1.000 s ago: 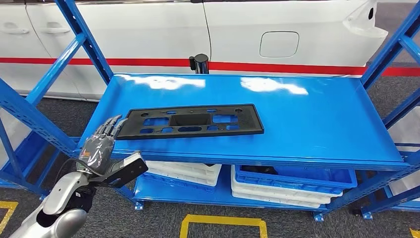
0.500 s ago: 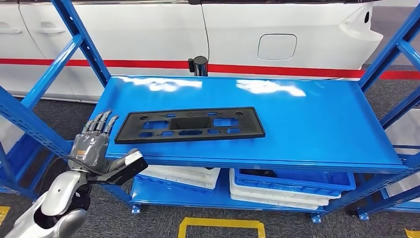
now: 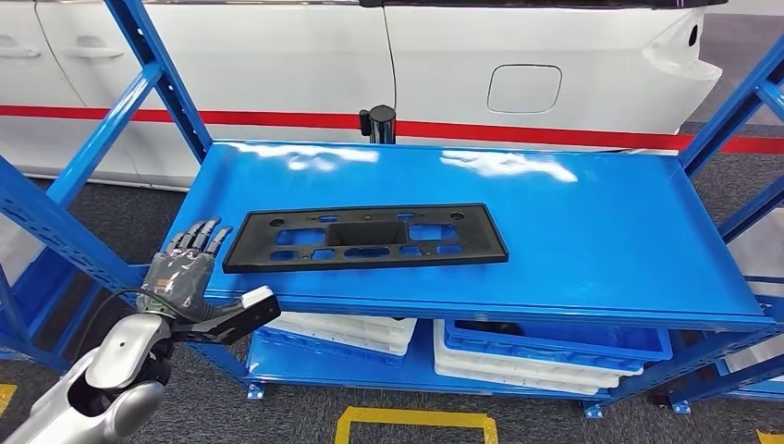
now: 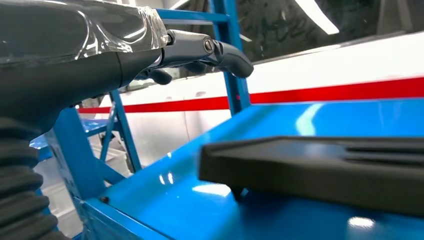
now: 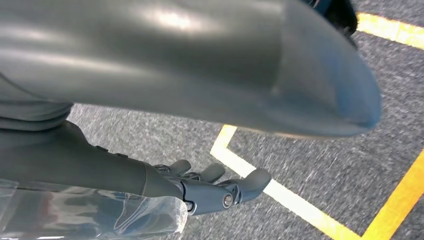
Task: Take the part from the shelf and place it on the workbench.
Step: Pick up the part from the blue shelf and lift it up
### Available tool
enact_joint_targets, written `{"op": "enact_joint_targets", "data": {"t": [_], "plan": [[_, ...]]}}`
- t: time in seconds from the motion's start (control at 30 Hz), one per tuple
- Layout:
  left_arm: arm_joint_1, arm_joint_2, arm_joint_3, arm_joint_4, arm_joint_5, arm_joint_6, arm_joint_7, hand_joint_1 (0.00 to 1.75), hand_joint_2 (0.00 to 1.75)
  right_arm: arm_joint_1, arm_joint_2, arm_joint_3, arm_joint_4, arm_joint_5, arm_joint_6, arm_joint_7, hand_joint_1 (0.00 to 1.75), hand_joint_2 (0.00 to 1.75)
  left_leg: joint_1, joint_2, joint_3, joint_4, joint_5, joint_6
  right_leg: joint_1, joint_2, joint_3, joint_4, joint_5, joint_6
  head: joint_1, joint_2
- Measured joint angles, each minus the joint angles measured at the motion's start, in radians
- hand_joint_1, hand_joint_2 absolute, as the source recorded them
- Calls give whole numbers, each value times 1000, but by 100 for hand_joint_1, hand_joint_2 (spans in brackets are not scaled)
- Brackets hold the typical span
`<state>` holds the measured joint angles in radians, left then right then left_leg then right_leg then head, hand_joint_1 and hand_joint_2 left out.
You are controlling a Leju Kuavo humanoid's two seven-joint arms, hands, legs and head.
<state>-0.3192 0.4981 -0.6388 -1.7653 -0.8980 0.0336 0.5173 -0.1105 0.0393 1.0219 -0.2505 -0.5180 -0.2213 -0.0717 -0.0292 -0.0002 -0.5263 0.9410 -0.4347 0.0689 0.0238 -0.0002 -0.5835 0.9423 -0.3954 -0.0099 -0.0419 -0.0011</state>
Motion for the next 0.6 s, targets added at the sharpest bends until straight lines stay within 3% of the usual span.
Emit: {"op": "enact_joint_targets", "data": {"t": [0.07,0.17,0.2,0.23,0.27,0.37,0.43,0.53,0.6], "plan": [[-7,3,-1,6,1,-1,-1,0,175,-1,1,1,0,1,1,0,0,0,2,-1,-16,37,-26,-11,-9,0,6,-11,4,-2,0,0],[-12,7,-2,18,1,-1,-2,0,175,-3,2,2,1,2,2,0,0,0,21,-2,-111,231,-118,-38,-19,0,9,-15,5,-2,-2,0],[-10,7,-4,23,1,-1,-2,0,175,-3,2,3,1,2,2,0,0,0,29,-1,-142,290,-136,-47,-23,0,9,-15,4,-1,-2,0],[-9,7,-6,27,1,-1,-2,0,175,-2,2,3,1,2,2,0,0,0,37,-1,-158,313,-134,-57,-28,1,10,-15,3,3,-3,0],[-9,7,-8,31,1,-1,-2,0,175,-2,2,4,1,2,2,0,0,0,46,-1,-151,292,-111,-69,-35,2,11,-13,1,8,-3,0],[-12,7,-13,41,1,-1,-2,0,175,-3,1,6,2,2,2,0,0,0,72,-2,-49,73,-4,-103,-51,5,17,-6,-8,35,-5,0],[-15,8,-16,48,1,-1,-2,0,175,-4,1,10,3,2,2,0,0,0,72,-9,-17,7,15,-96,-52,7,18,-5,-11,53,-8,0],[-20,8,-20,59,1,-1,-10,0,175,-4,3,16,3,3,3,0,0,0,65,-12,-10,-3,20,-64,-57,8,23,-12,-9,69,-5,0],[-30,8,-23,67,-1,-1,-20,0,175,-6,3,18,3,4,4,0,0,0,65,-11,-4,-12,26,-47,-59,6,-2,49,-48,71,-3,0]]}}
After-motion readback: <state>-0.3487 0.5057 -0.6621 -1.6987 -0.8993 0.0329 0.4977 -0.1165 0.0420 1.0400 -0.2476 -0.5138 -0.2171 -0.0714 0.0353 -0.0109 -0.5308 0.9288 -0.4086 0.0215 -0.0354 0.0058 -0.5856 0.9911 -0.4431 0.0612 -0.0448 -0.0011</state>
